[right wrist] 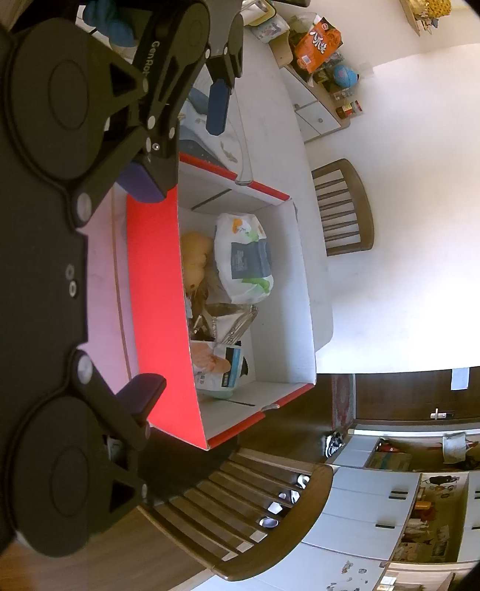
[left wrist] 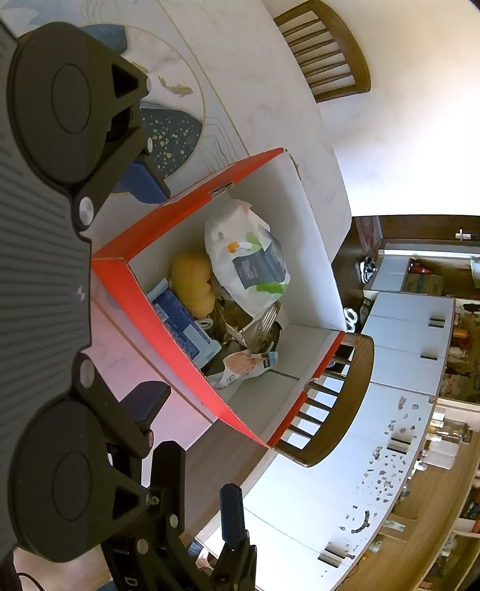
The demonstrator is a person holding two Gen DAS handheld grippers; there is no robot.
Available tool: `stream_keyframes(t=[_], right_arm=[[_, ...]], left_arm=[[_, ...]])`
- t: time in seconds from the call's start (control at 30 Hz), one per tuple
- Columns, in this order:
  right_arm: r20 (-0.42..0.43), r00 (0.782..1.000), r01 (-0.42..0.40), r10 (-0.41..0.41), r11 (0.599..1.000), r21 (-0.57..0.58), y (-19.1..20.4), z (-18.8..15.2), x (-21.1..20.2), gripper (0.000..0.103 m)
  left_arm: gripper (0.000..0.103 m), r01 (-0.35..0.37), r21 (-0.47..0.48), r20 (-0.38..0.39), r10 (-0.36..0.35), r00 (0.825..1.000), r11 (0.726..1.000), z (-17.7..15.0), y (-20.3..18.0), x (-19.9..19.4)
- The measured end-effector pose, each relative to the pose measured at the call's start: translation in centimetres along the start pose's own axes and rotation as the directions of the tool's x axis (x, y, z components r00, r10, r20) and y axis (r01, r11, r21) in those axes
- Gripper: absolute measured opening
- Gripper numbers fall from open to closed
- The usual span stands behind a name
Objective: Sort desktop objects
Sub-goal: 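Withdraw both tools above the filled shoebox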
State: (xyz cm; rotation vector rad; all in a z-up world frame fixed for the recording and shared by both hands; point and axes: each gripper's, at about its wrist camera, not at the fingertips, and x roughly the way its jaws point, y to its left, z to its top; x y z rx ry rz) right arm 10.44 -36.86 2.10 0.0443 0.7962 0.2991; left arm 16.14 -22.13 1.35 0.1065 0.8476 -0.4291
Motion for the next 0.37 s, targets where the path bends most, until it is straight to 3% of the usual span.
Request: stream_keyframes(t=[0.37], right_arm=[[-0.011,1.000,0.002,-0.002,1.000,0.006,-0.20,-0.18,0.11,0.099]], left_arm=[[0.103,0.001,0.005,0.001,-0.001,1.000,1.000,-0.05,-0.27,-0.01]])
